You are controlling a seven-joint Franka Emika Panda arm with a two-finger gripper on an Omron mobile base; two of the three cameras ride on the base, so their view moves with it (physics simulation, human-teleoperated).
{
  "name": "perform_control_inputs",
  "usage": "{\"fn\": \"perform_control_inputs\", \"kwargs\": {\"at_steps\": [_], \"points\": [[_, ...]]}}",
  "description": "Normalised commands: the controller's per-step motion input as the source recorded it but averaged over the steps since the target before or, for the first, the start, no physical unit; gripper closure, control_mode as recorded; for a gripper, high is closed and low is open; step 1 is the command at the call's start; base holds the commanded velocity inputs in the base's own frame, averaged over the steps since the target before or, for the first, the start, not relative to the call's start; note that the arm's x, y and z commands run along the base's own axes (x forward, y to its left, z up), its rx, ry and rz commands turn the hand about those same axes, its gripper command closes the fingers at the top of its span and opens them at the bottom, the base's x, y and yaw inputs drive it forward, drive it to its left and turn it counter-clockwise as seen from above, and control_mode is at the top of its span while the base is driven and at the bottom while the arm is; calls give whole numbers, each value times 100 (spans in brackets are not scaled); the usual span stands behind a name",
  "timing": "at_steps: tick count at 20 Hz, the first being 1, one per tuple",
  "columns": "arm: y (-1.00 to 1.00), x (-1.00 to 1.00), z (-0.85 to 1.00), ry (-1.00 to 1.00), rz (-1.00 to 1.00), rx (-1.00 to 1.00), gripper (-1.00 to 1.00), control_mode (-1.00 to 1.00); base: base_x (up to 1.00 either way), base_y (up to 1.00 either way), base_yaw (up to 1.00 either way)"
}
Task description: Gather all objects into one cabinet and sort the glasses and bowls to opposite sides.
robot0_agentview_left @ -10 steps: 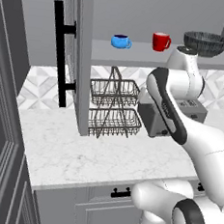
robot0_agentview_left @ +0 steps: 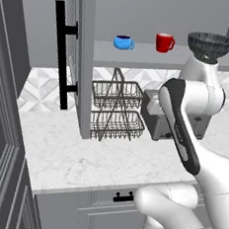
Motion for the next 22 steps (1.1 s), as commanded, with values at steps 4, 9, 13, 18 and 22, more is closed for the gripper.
{"fn": "perform_control_inputs", "kwargs": {"at_steps": [4,9,13,18,22], "points": [[0,-57,23,-6,-5,0,-100,-100,0,0,0],[-1,-17,46,0,-9,0,-100,-100,0,0,0],[-16,-22,48,0,-8,0,-100,-100,0,0,0],[-30,-22,42,0,-4,0,-100,-100,0,0,0],[-31,-28,18,0,-2,0,-100,-100,0,0,0]]}}
